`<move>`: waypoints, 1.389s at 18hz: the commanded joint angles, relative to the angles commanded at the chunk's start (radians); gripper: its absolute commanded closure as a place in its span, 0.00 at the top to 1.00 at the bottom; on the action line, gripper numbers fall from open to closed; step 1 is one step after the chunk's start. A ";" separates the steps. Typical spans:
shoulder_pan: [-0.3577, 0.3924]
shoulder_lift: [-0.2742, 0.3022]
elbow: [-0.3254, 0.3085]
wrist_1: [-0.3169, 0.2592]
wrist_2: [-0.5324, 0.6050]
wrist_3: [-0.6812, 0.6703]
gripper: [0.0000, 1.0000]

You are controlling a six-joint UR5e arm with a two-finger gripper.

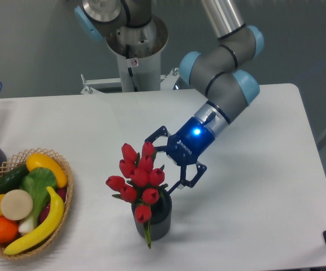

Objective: Pick up the flowers from the vase
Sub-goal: 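Close the gripper around the tulip stems above the vase rim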

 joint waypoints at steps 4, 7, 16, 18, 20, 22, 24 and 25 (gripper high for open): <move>-0.017 -0.002 0.003 0.002 -0.005 0.003 0.95; -0.023 -0.006 0.003 0.006 -0.005 0.003 0.64; -0.015 0.003 0.005 0.006 -0.005 -0.003 0.17; -0.014 0.008 0.005 0.006 -0.005 -0.006 0.15; -0.014 0.020 0.006 0.006 -0.005 -0.029 0.14; -0.012 0.031 0.008 0.006 -0.005 -0.051 0.14; -0.005 0.034 0.008 0.006 -0.006 -0.052 0.14; -0.003 0.037 0.008 0.006 -0.008 -0.052 0.14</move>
